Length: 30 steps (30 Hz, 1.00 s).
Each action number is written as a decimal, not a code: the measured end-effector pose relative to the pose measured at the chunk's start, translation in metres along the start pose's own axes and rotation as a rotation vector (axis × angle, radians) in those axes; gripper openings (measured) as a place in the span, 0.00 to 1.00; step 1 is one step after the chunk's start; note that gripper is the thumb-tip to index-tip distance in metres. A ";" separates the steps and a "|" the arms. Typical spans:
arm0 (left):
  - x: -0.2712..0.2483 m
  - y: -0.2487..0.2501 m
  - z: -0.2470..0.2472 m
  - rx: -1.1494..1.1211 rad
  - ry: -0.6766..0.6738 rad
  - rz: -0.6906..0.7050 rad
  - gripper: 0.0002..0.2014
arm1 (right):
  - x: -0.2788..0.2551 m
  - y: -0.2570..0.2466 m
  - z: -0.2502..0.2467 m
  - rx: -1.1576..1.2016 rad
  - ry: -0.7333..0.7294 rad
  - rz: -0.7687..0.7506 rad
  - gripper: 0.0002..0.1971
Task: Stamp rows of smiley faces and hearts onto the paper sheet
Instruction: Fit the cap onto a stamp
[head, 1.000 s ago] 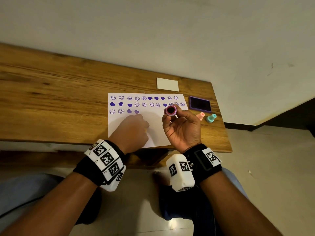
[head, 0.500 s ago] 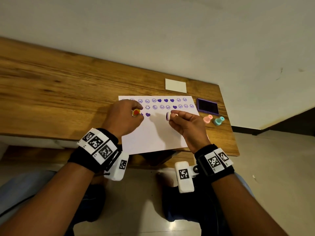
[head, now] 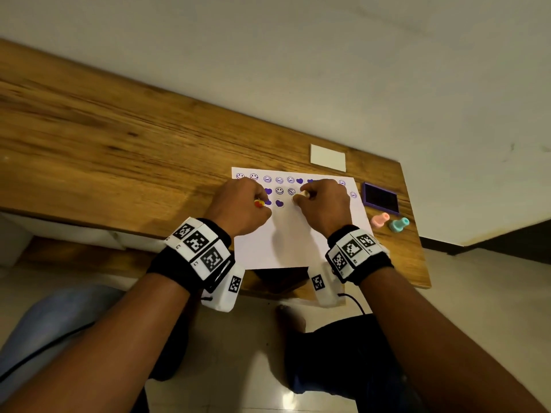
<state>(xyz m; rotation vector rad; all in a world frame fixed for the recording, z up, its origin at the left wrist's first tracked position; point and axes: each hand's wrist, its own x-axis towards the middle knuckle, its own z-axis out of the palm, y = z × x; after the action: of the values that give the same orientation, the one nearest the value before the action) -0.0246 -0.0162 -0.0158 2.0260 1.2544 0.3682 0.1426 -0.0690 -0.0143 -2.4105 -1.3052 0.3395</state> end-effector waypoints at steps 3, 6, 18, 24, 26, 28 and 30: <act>0.000 0.001 0.000 -0.001 -0.005 0.009 0.14 | 0.002 -0.004 0.003 -0.037 -0.001 -0.015 0.11; 0.000 0.001 0.000 0.000 -0.004 0.016 0.14 | 0.004 -0.006 0.012 -0.070 -0.029 -0.012 0.11; -0.002 0.002 0.002 -0.010 0.000 0.026 0.16 | 0.011 -0.021 0.019 -0.232 -0.076 -0.009 0.14; 0.000 -0.005 0.004 -0.023 -0.002 0.004 0.16 | 0.011 -0.015 0.025 -0.263 -0.073 -0.042 0.13; 0.001 -0.007 0.003 -0.022 0.000 -0.001 0.16 | 0.010 -0.014 0.027 -0.265 -0.065 -0.043 0.12; 0.002 -0.006 0.001 -0.019 0.013 0.015 0.16 | 0.010 -0.017 0.025 -0.282 -0.054 -0.052 0.13; 0.003 -0.001 -0.003 -0.020 0.026 0.037 0.15 | 0.011 -0.022 0.020 -0.299 -0.036 -0.067 0.13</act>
<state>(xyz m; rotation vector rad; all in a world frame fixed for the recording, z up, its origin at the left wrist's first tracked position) -0.0253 -0.0116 -0.0152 2.0356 1.2258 0.4243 0.1250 -0.0445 -0.0231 -2.6039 -1.5439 0.1809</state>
